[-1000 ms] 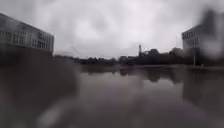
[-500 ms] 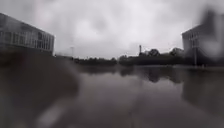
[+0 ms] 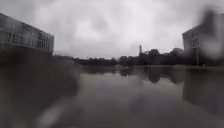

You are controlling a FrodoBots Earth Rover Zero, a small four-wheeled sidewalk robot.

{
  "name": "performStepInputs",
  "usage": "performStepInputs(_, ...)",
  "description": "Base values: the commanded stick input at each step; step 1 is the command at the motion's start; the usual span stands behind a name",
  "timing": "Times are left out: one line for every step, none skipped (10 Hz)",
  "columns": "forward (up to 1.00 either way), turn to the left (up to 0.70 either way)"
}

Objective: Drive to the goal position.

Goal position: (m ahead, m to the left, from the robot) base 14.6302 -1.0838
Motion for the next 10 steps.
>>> performStepInputs(0.7,0.0)
performStepInputs(0.7,0.0)
performStepInputs(0.7,0.0)
performStepInputs(0.7,0.0)
performStepInputs(0.7,0.0)
performStepInputs(0.7,0.0)
performStepInputs(0.7,0.0)
performStepInputs(0.7,0.0)
performStepInputs(0.7,0.0)
performStepInputs(0.7,0.0)
